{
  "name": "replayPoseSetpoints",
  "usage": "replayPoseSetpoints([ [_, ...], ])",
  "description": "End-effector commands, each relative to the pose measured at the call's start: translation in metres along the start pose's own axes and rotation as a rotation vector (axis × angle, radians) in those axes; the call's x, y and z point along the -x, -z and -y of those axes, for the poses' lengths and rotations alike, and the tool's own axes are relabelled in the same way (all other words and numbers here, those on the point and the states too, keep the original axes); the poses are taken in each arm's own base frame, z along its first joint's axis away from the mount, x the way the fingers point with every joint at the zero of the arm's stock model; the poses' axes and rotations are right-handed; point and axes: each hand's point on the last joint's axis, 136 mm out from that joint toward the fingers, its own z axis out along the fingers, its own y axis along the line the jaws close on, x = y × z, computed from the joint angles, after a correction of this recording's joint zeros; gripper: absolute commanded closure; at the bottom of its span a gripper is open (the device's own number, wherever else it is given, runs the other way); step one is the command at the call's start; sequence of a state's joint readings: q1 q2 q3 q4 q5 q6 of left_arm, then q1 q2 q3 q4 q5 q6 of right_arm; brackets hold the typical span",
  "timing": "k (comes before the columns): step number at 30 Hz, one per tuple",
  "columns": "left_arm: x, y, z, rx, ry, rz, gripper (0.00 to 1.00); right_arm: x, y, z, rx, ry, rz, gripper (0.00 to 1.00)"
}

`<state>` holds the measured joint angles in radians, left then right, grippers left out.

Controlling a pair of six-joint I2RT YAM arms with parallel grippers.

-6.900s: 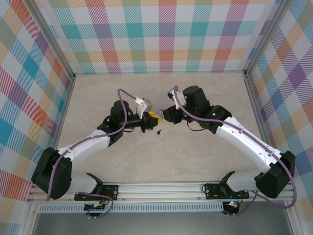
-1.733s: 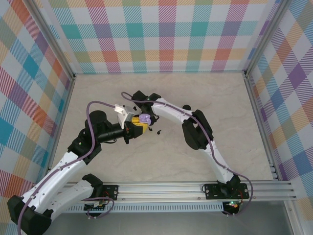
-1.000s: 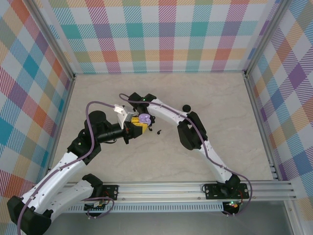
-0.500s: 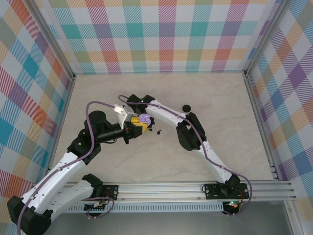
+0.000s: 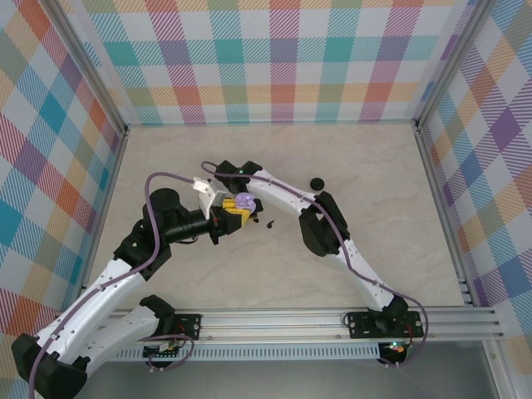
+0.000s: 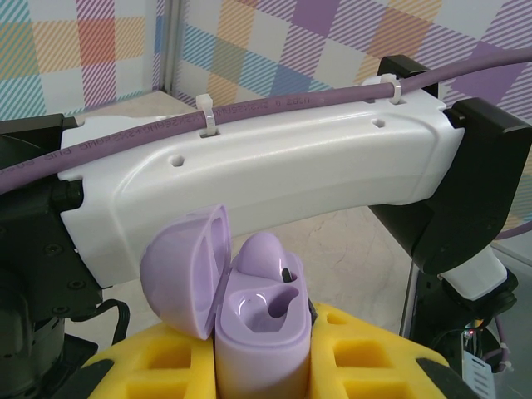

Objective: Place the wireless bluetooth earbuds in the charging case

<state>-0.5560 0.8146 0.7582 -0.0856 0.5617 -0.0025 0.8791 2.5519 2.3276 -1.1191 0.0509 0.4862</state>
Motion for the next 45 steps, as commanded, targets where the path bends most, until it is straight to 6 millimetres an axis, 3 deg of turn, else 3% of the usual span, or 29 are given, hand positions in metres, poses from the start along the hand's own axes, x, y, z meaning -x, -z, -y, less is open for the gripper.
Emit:
replayPoseSetpoints([
  [1, 0.007, 0.004, 0.008, -0.012, -0.027, 0.018, 0.79, -0.016, -0.02, 0.001, -0.032, 0.004, -0.064, 0.77],
  [10, 0.005, 0.003, 0.004, 0.005, -0.019, 0.008, 0.79, 0.001, 0.012, -0.009, 0.051, 0.01, 0.011, 0.77],
  [19, 0.008, 0.004, 0.004, 0.011, -0.019, 0.017, 0.79, 0.021, 0.05, -0.017, 0.321, -0.032, 0.099, 0.77],
  [24, 0.008, 0.003, 0.003, 0.013, -0.015, 0.015, 0.79, 0.029, 0.065, -0.011, 0.466, -0.071, 0.15, 0.77],
  [34, 0.004, -0.003, -0.004, 0.031, 0.023, 0.007, 0.78, 0.037, 0.088, 0.036, 0.604, -0.172, 0.264, 0.77],
  [45, -0.011, -0.025, -0.022, 0.058, 0.116, -0.05, 0.78, 0.017, 0.102, 0.106, 0.684, -0.298, 0.371, 0.76],
])
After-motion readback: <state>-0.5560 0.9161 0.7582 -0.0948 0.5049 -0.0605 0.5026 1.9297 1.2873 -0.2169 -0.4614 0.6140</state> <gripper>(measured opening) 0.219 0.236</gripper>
